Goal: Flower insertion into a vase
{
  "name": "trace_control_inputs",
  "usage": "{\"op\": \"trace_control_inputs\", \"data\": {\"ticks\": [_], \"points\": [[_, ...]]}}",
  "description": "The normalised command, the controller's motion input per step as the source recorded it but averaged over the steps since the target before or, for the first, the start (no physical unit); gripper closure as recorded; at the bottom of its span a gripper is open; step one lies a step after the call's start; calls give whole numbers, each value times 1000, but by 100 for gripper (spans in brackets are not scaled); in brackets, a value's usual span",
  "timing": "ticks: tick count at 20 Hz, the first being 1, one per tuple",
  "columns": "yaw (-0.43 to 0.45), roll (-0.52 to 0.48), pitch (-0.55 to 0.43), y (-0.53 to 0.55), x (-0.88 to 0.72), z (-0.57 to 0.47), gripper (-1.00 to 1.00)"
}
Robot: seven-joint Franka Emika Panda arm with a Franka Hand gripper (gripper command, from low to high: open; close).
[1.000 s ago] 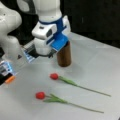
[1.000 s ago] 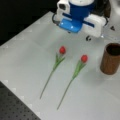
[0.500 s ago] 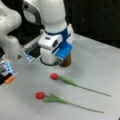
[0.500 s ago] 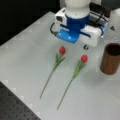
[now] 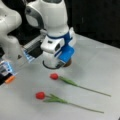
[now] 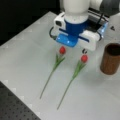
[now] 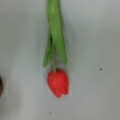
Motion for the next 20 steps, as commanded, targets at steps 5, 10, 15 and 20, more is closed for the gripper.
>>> {"op": "trace_control_inputs", "data": {"ticks": [5, 10, 15, 20], "points": [[-4, 70, -20, 55, 108, -126, -100], [-76, 80, -53, 68, 96, -95, -100], [-101, 65, -33, 120, 81, -243, -100], [-114, 68, -40, 76, 37, -62, -100]]}}
